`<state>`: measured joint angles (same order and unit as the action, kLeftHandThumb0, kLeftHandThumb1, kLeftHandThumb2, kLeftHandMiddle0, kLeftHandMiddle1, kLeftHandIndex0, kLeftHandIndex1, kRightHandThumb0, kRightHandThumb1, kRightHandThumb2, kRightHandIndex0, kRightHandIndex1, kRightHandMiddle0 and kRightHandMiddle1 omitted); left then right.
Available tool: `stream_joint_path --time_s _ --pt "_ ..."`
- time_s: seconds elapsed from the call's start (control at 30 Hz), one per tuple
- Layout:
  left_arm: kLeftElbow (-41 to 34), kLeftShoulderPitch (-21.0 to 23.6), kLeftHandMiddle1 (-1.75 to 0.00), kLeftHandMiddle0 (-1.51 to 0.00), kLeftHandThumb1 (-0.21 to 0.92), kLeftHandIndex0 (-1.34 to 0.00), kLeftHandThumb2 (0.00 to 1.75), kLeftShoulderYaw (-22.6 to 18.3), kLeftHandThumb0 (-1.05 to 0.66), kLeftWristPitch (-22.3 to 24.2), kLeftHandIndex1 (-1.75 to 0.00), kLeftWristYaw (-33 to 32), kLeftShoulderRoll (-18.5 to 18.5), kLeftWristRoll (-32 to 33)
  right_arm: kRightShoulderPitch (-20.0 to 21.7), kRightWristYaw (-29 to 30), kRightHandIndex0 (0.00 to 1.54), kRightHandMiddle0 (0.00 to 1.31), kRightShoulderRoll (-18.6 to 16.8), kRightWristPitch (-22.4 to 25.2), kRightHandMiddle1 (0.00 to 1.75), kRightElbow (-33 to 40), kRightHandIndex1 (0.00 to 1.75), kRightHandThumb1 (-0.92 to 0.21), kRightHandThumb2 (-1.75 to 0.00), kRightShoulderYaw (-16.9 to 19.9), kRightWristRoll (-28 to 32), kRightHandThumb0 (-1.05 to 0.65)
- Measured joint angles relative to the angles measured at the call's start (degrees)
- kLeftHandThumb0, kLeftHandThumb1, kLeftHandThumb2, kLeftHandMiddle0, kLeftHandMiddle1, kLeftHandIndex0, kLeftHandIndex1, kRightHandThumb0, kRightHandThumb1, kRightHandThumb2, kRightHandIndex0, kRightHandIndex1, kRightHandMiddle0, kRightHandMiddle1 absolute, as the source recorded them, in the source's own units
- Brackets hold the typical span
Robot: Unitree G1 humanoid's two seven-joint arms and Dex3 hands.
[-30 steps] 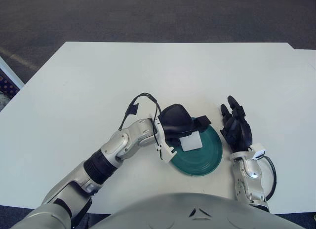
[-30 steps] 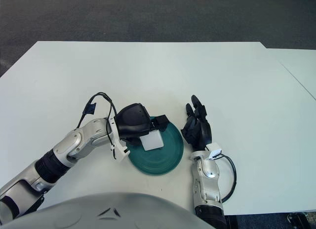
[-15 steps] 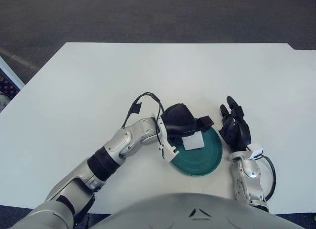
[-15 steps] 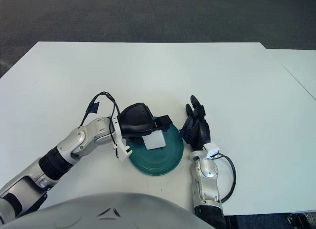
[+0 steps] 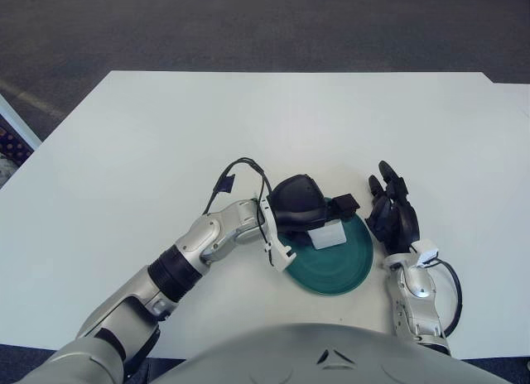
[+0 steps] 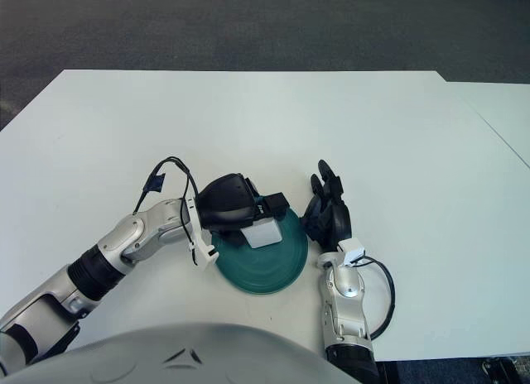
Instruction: Put the charger into the plate.
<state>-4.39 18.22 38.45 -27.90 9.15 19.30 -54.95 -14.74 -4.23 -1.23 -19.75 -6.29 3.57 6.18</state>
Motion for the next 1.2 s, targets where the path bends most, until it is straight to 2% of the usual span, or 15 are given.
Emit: stream_joint_path --time_s 0.07,0.1,0.17,0.2,0.27,0.33,0.6,0.97,1.2 --pt "0.1 -0.1 -1.03 -0.33 0.91 -0.05 0.83 0.0 -1.03 0.4 -1.20 0.9 0.1 0.3 0.0 -0.7 0.09 0.00 0.0 0.0 0.23 0.0 0.00 -0.92 -0.96 0.1 0.7 -0.87" --pt "0.1 -0.3 -0.91 -0.30 0.91 -0.04 0.85 0.0 -1.03 0.7 -1.11 1.4 0.2 0.4 0.0 -0.9 0.09 0.00 0.0 0.0 0.23 0.0 0.00 -0.92 -0.96 0.2 1.3 -0.87" --pt "0.0 -0.7 -0.49 -0.25 0.92 -0.01 0.89 0.1 -1.04 1.2 -0.78 2.9 0.5 0.3 0.0 -1.4 0.09 0.00 0.0 0.0 0.23 0.0 0.00 -0.92 -0.95 0.3 2.1 -0.86" --pt "-0.2 -0.9 -0.41 -0.24 0.92 -0.01 0.90 0.1 -1.04 1.4 -0.71 4.0 0.8 0.3 0.0 -1.6 0.09 0.00 0.0 0.0 0.23 0.0 0.00 -0.92 -0.95 0.4 2.3 -0.86" --pt "-1.4 -1.3 -0.20 -0.18 0.92 0.00 0.91 0.0 -1.05 1.9 -0.48 6.3 1.6 0.5 0.0 -2.0 0.08 0.00 0.0 0.0 0.20 0.0 0.00 -0.92 -0.95 0.5 2.6 -0.86" --pt "-2.9 -1.3 -0.10 -0.12 0.92 0.00 0.92 -0.3 -1.05 2.2 -0.32 8.1 2.1 0.7 0.1 -2.4 0.07 0.00 0.0 0.0 0.16 0.0 0.00 -0.92 -0.95 0.7 3.0 -0.86" --pt "-4.0 -1.2 -0.01 -0.01 0.92 0.00 0.92 -1.2 -1.05 2.0 -0.09 8.9 3.1 0.7 0.7 -3.7 0.03 0.00 -0.1 0.1 0.06 -0.7 0.00 -0.92 -0.93 1.2 5.2 -0.88" --pt "-3.6 -1.2 0.00 0.00 0.92 0.00 0.95 -3.1 -1.05 -1.8 -0.02 2.9 4.0 0.4 0.9 -4.1 0.02 0.02 0.0 0.2 0.08 -0.9 0.00 -0.92 -0.93 1.2 5.6 -0.87" --pt "-2.0 -1.2 0.00 0.00 0.92 0.00 0.87 -4.0 -1.05 -3.0 0.00 1.3 4.2 0.7 1.1 -4.3 0.00 0.00 0.2 0.2 0.15 -1.1 0.00 -0.92 -0.94 1.1 4.9 -0.88"
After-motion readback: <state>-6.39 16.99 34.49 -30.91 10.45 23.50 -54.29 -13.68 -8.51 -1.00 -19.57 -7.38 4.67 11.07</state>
